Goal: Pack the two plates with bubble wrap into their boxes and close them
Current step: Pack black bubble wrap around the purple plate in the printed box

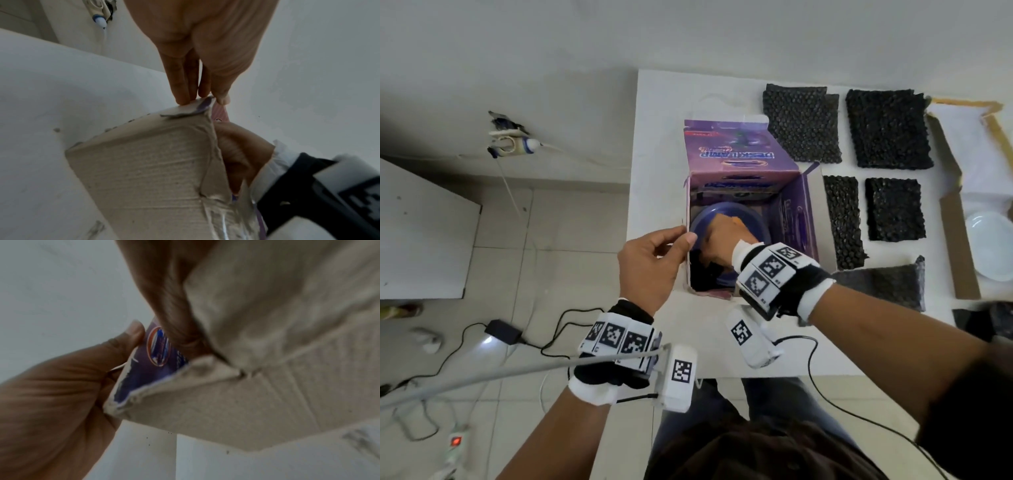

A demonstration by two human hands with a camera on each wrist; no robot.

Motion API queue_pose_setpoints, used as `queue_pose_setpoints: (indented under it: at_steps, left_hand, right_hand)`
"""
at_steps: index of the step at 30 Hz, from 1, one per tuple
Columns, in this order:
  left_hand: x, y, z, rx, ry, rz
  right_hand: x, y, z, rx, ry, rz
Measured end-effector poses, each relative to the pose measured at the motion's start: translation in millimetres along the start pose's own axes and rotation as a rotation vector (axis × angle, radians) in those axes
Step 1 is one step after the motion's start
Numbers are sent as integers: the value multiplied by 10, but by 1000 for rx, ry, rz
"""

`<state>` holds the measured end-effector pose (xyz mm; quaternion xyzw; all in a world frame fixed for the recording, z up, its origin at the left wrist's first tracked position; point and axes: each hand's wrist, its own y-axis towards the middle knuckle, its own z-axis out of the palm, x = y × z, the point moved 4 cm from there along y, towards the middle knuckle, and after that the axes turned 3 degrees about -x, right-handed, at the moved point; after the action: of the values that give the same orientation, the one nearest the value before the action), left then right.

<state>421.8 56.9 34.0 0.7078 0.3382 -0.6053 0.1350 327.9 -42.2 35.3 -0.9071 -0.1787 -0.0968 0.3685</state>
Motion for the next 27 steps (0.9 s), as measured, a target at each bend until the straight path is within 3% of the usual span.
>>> queue_pose_setpoints:
  at_steps: [7, 13, 18, 25, 27]
  left_hand:
    - [16, -20, 30, -11, -29, -21]
    - [32, -16, 45, -18, -51, -32]
    - [37, -8, 50, -11, -24, -10]
    - [31, 0, 23, -5, -7, -13]
    - [22, -2, 19, -4, -5, -9]
  right_hand:
    - [-6, -13, 115, 279, -74, -18]
    - [0, 42, 243, 121, -20, -28]
    - [76, 164, 379, 138, -96, 29]
    - [68, 90, 263, 146, -241, -46]
    - [51, 66, 207, 213, -248, -48]
